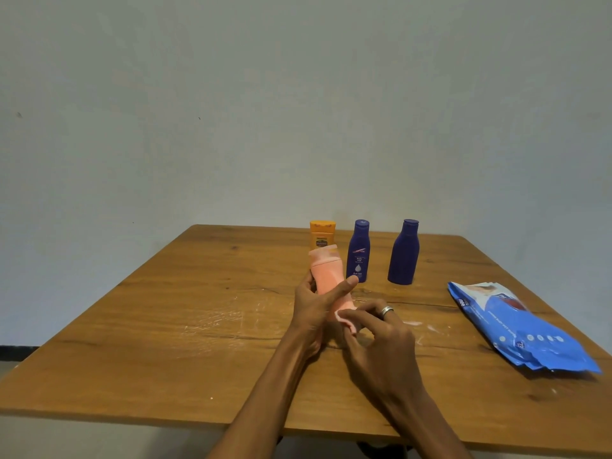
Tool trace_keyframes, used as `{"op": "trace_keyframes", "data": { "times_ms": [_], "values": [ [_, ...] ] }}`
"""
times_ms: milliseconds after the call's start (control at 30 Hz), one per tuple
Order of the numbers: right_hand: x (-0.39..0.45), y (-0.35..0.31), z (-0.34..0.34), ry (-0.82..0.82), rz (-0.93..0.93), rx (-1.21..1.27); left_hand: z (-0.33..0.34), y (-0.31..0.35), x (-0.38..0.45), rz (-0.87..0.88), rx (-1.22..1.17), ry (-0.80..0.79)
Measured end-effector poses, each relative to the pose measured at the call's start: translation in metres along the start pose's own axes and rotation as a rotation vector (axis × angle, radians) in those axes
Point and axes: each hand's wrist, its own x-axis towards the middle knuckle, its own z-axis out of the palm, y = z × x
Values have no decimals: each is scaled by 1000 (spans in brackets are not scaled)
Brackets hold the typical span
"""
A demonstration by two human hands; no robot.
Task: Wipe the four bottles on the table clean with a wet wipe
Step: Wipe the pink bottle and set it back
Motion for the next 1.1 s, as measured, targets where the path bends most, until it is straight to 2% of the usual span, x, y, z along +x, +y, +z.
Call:
{"op": "trace_keyframes", "data": {
  "times_ms": [267, 433, 567, 800, 967, 1033, 1100],
  "values": [
    [2, 3, 2, -50, -4, -88, -1, -8, 2, -16, 96, -45],
    [0, 3, 4, -124, -45, -69, 2, -11, 1, -100, 70, -172],
    [0, 4, 6, -118, -29, -101, 0, -14, 3, -188, 18, -196],
    [0, 6, 2, 16, 129, 13, -3, -8, 5, -169, -37, -164],
    [6, 15, 1, 172, 230, 55, -1, -8, 0, -206, -5, -226],
    [6, 14, 1, 186, 232, 56, -1, -8, 1, -220, -10, -247],
    [4, 10, 1, 132, 194, 54, -3, -7, 0, -230, -41, -246]
  ]
}}
